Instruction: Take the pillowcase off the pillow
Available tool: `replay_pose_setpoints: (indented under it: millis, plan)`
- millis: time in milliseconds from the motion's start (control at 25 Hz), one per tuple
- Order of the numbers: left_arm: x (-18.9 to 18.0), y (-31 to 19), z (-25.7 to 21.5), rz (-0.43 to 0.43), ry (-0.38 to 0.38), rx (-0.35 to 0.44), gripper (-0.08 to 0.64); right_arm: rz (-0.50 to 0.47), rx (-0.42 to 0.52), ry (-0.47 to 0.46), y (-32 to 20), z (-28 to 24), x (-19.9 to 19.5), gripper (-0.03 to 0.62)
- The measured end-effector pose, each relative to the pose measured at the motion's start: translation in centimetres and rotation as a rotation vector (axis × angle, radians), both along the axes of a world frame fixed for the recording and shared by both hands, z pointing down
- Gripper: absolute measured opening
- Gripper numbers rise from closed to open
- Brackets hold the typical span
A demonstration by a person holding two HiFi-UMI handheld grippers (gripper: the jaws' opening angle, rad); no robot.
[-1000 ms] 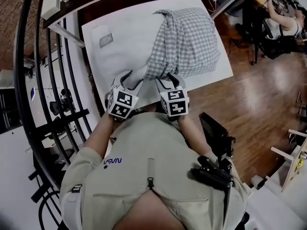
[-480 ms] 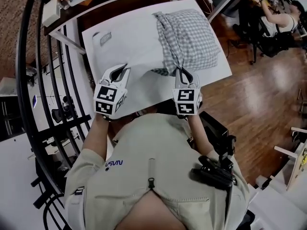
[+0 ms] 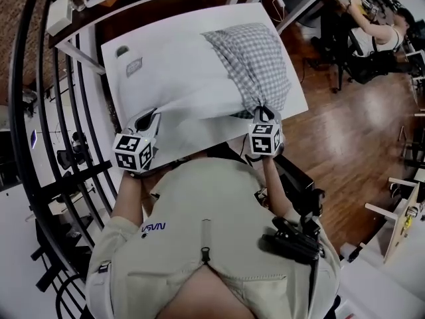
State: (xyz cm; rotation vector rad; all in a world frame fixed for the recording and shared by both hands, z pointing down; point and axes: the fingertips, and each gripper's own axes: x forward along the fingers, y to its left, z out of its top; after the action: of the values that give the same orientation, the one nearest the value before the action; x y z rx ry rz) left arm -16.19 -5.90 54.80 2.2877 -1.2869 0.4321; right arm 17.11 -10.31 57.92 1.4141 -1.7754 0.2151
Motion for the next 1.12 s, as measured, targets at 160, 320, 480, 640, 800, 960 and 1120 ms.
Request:
replay_pose_setpoints:
  millis: [160, 320, 480, 640, 800, 960, 1120]
  plan:
    - [1.0, 0.8, 2.9, -0.015, 0.054, -0.067, 0.023, 0.022, -0.078, -0.121, 0.8, 2.4, 0.2, 0.030]
    - [1.9, 1.2, 1.0, 0.054, 0.007, -0.033, 0.075, -0.006, -0.113, -0.221, 1.3, 1.9, 0.3, 0.063]
    - [2.6, 3.0, -2.6, 0.145, -0.034, 0.021, 0.103, -0.125, -0.145, -0.324, 2.2, -1.8, -1.1, 0.120]
    - [2.7, 2.7, -6.8, 0.155, -0.028, 0.078, 0.074, -0.316, -0.101, -0.369, 1.0, -8.1, -5.1, 0.120]
    - [2.7, -0.8, -11.3, 0.114, -0.044, 0.189, 0.058, -0.439, 0.002, -0.416, -2.9, -14.7, -9.1, 0.120]
    - [4.0, -6.5, -12.7, 0.079, -0.126, 0.262, 0.180, -0.486, 0.080, -0.450, -7.8, -14.0, -10.2, 0.120]
    - [6.2, -11.9, -12.0, 0.071, -0.200, 0.265, 0.216, -0.480, 0.111, -0.421, -14.0, -14.3, -12.3, 0.128]
